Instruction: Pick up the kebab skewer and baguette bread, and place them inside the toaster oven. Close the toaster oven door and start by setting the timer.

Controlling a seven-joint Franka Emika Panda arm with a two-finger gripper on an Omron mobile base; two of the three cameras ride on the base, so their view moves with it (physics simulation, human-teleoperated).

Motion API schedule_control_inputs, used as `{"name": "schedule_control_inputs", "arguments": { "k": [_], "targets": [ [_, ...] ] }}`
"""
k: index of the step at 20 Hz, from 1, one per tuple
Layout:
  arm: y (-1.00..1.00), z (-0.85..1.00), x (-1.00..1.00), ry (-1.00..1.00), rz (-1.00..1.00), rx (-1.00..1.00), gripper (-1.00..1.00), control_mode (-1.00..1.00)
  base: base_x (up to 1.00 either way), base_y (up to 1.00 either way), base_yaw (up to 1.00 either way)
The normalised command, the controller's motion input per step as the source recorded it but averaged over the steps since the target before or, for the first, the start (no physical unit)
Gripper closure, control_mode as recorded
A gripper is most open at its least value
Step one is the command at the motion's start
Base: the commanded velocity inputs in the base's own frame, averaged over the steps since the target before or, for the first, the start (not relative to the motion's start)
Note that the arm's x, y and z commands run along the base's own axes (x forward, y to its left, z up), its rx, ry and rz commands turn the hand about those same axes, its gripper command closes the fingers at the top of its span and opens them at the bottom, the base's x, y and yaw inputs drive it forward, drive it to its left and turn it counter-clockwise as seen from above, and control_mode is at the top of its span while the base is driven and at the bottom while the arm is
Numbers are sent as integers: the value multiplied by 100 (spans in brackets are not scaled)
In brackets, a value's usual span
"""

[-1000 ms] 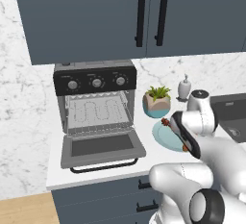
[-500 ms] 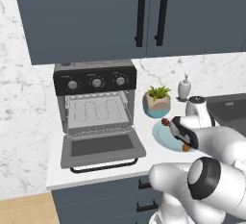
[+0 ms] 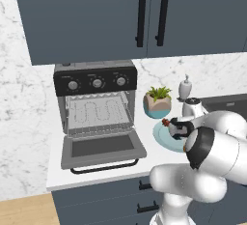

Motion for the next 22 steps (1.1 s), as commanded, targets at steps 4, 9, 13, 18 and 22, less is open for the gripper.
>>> {"name": "schedule_control_inputs", "arguments": {
  "k": [4,9,13,18,22],
  "targets": [
    [0,-17,10,5,0,0,100,-100,0,0,0],
    [0,-22,0,6,0,0,100,-100,0,0,0],
    [-1,-5,-2,1,0,1,100,-100,0,0,0],
    [1,89,-61,1,0,9,100,-100,0,0,0],
    [36,100,-86,0,-1,6,100,-100,0,0,0]
  ]
}}
